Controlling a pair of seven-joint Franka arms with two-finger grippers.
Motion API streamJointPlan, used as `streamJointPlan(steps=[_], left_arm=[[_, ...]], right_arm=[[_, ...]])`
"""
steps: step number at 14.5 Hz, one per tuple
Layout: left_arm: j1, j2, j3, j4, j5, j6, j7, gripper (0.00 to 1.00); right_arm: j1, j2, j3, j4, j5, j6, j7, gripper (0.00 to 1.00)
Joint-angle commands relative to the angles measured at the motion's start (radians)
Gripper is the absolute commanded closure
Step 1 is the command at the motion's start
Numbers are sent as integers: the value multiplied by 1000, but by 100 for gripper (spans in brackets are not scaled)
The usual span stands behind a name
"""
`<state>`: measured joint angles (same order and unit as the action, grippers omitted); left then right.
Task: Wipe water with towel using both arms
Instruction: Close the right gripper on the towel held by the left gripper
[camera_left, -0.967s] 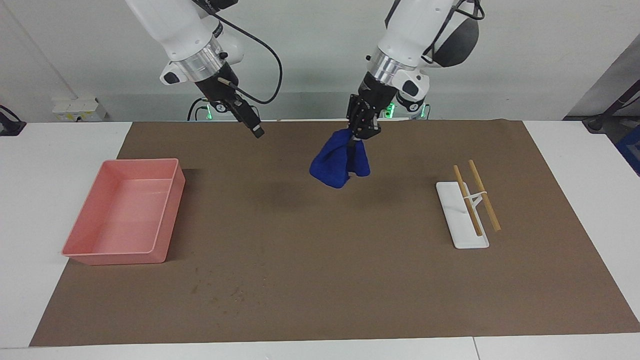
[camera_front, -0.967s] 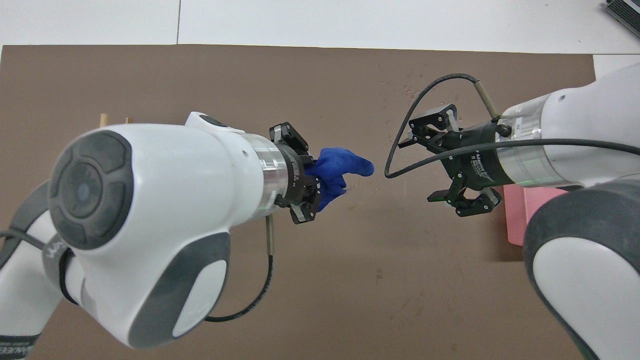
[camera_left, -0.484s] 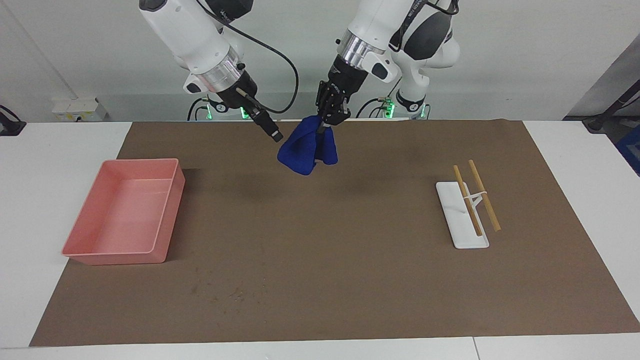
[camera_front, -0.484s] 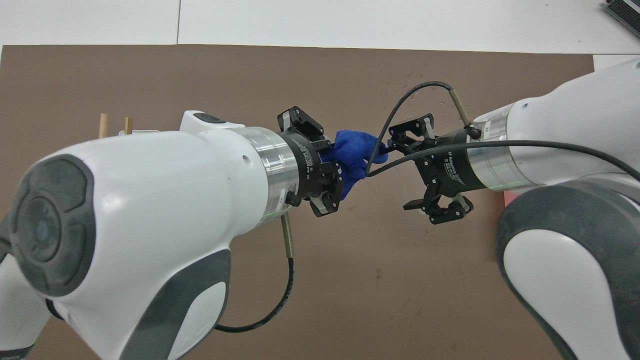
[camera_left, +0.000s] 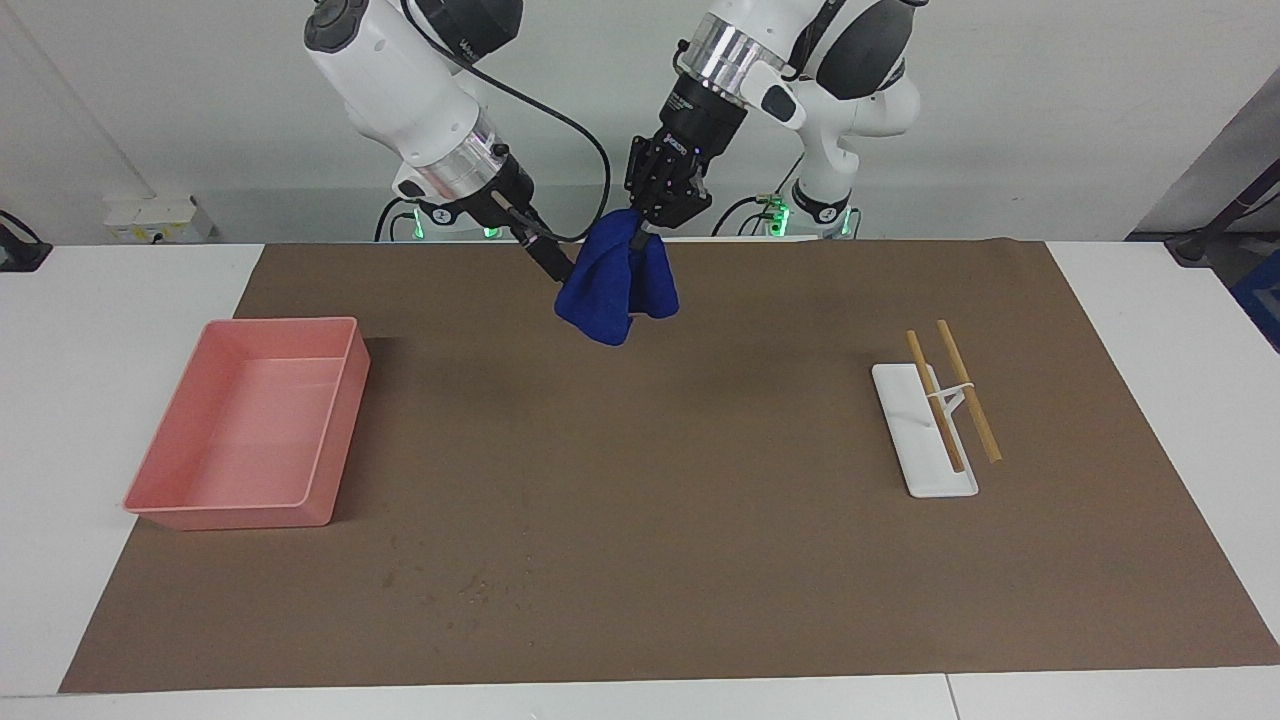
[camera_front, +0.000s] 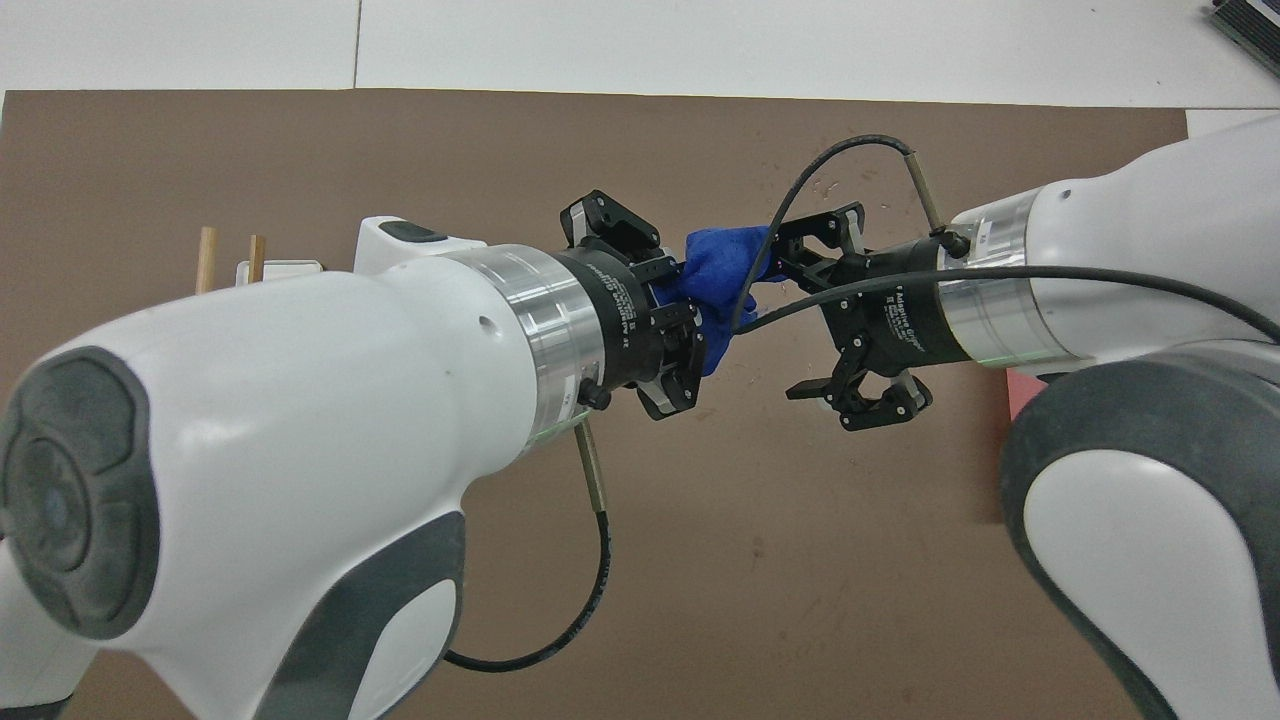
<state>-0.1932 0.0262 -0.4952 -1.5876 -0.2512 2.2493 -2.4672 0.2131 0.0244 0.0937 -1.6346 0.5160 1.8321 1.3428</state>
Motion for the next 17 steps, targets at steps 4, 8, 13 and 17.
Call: streamJointPlan(steps=[4, 8, 13, 17], left_arm=[[-17, 9, 7, 21, 12, 12, -24, 100], [-17, 8, 7, 21, 12, 12, -23, 100], [-17, 8, 7, 21, 12, 12, -24, 100], [-17, 12, 7, 23, 16, 56, -58, 100]], right_arm=[[-20, 64, 3, 117, 19, 16, 13, 1], [-1, 68, 4, 101, 25, 130, 16, 1], [-9, 80, 4, 110, 25, 202, 6, 1], [35, 80, 8, 85, 32, 196, 9, 1]])
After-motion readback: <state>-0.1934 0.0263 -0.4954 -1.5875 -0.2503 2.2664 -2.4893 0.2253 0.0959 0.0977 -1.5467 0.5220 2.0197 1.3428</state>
